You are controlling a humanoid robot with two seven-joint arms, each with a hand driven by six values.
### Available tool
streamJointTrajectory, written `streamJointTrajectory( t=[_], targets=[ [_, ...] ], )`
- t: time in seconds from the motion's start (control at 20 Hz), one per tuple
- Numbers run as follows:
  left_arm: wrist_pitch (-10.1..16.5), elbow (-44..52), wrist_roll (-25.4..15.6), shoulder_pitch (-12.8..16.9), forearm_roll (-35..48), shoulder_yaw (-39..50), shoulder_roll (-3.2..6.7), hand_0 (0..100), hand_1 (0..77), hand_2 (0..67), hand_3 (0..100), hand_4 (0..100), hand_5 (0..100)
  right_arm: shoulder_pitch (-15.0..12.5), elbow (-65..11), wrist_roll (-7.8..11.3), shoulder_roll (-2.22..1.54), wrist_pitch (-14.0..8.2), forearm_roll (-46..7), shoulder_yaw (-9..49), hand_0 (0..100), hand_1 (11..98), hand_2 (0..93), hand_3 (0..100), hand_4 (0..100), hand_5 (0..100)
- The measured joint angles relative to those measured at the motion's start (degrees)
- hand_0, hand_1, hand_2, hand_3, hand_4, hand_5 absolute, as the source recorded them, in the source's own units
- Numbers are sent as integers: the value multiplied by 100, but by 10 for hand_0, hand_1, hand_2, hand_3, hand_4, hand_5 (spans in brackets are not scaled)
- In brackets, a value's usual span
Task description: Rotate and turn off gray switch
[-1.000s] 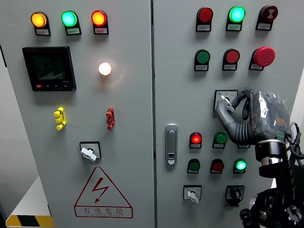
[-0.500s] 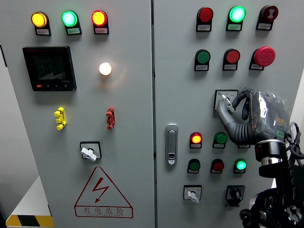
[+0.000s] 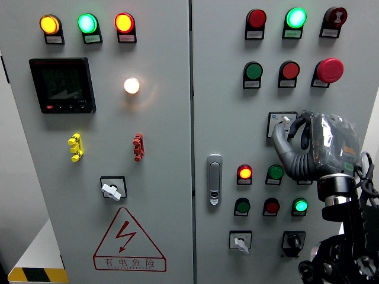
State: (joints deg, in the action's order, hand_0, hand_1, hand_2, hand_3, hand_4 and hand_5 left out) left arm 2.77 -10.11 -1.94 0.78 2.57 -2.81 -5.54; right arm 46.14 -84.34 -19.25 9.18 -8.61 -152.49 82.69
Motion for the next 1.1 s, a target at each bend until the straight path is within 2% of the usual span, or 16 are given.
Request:
streamJointTrajectory(
  t=[0.3,0.4,0.45,0.55,0.6,0.9,1.0,1.1],
  targets=[
    [-4,0,0,1,-1,0,0,0,0,105,212,130,128,0,-12,1,2,0,1,8,826,390,827,1000,1000,1000],
    [-5,0,0,1,-1,0,0,0,0,105,212,130,128,0,-13,1,2,-18,1,6,893,326,795,1000,1000,1000],
    [-5,0,0,0,-1,0,0,0,0,105,212,130,128,-6,-13,1,2,-60,1,-1,864,321,738,1000,1000,1000],
    [-5,0,0,1,-1,0,0,0,0,105,212,130,128,-43,-40,1,3,-130,-1,-12,749,347,711,1000,1000,1000],
    [-4,0,0,1,-1,0,0,0,0,104,212,130,128,-61,-75,6,4,-142,-9,-15,587,382,672,1000,1000,1000],
    [-3,0,0,0,4,0,0,0,0,104,212,130,128,-233,-333,40,-12,-150,-42,-24,441,429,589,984,1000,1000],
    [-3,0,0,2,5,0,3,0,0,104,212,130,128,-281,-459,40,-20,-150,-50,-24,360,445,556,976,994,1000],
    [-3,0,0,1,4,0,3,0,0,104,212,130,128,-337,-571,40,-22,-144,-57,-19,251,459,527,967,936,998]
  ],
)
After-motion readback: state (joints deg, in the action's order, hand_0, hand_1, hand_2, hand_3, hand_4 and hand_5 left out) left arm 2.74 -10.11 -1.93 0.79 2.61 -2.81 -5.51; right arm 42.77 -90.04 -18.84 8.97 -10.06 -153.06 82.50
